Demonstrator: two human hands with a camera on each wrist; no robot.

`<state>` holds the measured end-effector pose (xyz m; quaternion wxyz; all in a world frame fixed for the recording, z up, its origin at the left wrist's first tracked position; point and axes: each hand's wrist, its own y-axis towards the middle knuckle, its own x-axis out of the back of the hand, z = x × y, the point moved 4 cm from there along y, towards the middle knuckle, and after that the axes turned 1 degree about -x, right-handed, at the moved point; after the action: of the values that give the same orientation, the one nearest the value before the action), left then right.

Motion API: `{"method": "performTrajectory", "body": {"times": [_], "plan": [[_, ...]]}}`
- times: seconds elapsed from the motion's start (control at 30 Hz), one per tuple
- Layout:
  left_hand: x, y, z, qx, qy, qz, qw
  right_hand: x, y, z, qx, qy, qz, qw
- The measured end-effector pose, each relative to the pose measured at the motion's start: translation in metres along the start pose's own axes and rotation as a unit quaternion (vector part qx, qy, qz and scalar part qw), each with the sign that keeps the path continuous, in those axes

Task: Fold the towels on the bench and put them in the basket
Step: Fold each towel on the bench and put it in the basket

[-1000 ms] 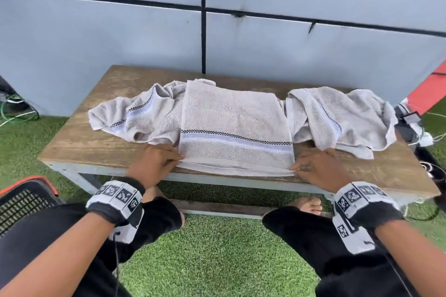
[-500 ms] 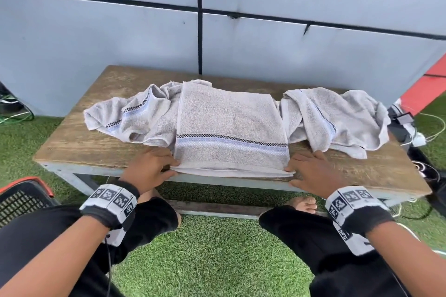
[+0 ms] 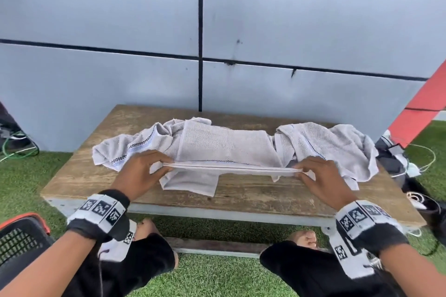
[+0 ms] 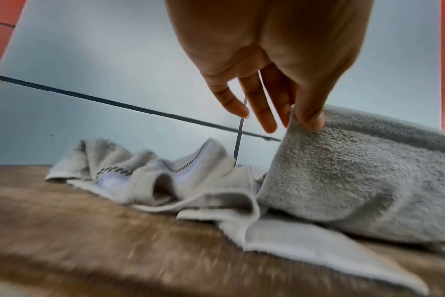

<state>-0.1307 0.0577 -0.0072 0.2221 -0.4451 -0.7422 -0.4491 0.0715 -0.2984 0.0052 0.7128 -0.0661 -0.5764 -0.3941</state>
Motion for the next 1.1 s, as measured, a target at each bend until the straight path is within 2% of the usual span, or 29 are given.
{"method": "performTrajectory", "body": {"times": [0.17, 0.27, 0.43, 0.6, 0.7, 0.87, 1.1], "plan": [[0.025, 0.031, -0.018, 0.026, -0.050, -0.077, 0.995, 0.041, 0.022, 0.012, -0.002, 0.017, -0.120, 0.993], [0.040, 0.048, -0.032, 0.029, -0.059, -0.109, 0.992, 0.067, 0.031, 0.022, 0.005, 0.036, -0.167, 0.985], [0.072, 0.066, -0.066, 0.021, -0.100, -0.122, 0.987, 0.104, 0.037, 0.037, -0.022, 0.059, -0.160, 0.985], [0.111, 0.078, -0.091, -0.004, -0.156, -0.142, 0.978, 0.150, 0.041, 0.053, -0.037, 0.200, -0.176, 0.963], [0.125, 0.092, -0.098, -0.017, -0.155, -0.145, 0.977, 0.168, 0.049, 0.058, -0.028, 0.224, -0.196, 0.954], [0.117, 0.105, -0.084, 0.008, -0.103, -0.119, 0.988, 0.153, 0.063, 0.048, -0.045, 0.176, -0.154, 0.971], [0.076, 0.104, -0.040, 0.069, -0.058, -0.050, 0.995, 0.092, 0.076, 0.018, -0.094, 0.095, -0.112, 0.985]]}}
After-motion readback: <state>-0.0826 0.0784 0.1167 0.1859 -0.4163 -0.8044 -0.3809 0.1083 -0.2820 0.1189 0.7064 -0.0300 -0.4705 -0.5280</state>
